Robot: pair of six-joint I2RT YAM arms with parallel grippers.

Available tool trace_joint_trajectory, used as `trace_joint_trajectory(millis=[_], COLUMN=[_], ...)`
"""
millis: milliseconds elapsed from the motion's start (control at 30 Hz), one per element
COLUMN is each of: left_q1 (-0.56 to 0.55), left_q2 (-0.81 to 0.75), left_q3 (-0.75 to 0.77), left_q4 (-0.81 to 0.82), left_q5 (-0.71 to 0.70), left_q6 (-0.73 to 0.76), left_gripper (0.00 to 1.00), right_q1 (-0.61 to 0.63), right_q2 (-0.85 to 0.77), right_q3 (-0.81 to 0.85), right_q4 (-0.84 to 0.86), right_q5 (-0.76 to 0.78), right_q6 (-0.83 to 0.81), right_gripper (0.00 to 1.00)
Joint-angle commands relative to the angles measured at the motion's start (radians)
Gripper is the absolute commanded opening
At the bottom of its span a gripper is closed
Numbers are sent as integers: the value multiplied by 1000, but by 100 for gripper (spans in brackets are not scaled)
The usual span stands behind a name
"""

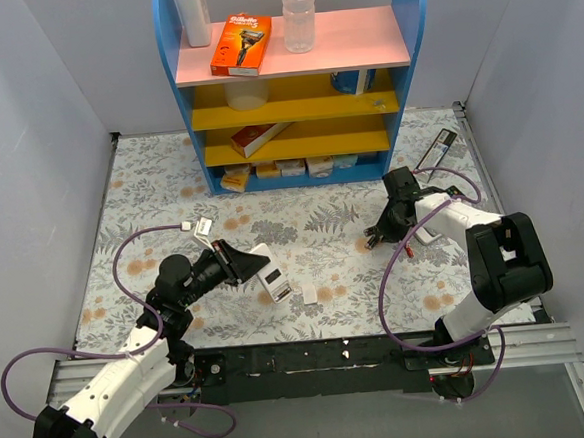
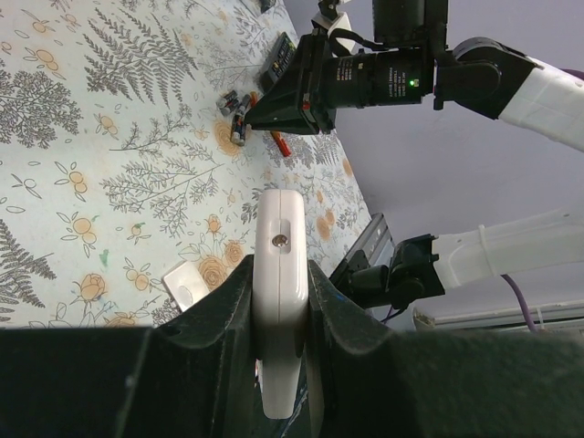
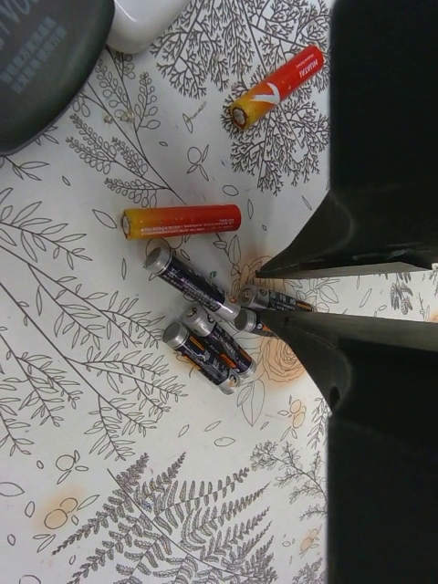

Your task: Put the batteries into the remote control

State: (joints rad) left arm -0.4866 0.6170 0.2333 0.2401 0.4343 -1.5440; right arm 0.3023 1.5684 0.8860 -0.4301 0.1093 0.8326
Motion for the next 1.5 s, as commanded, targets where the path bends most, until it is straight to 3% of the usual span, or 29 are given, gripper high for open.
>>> trace_joint_trajectory(millis=[0, 767, 1200, 1467], left_q1=[-1, -1, -1, -1], left_q2=[4, 67, 139, 167], left_q3=[0, 6, 3, -8], left_q4=[27, 85, 177, 223], left_q5=[18, 33, 49, 46], left_q6=[10, 4, -37, -79], left_gripper=[0, 0, 0, 0], right_q1=[-6, -6, -5, -2], right_q2=[12, 4, -74, -226], right_q3=[-12, -62, -108, -148], right_q4=[31, -47, -42, 6], right_q5=[20, 66, 18, -72], right_q6=[16, -30, -112, -98], right_gripper=[27, 26, 3, 1])
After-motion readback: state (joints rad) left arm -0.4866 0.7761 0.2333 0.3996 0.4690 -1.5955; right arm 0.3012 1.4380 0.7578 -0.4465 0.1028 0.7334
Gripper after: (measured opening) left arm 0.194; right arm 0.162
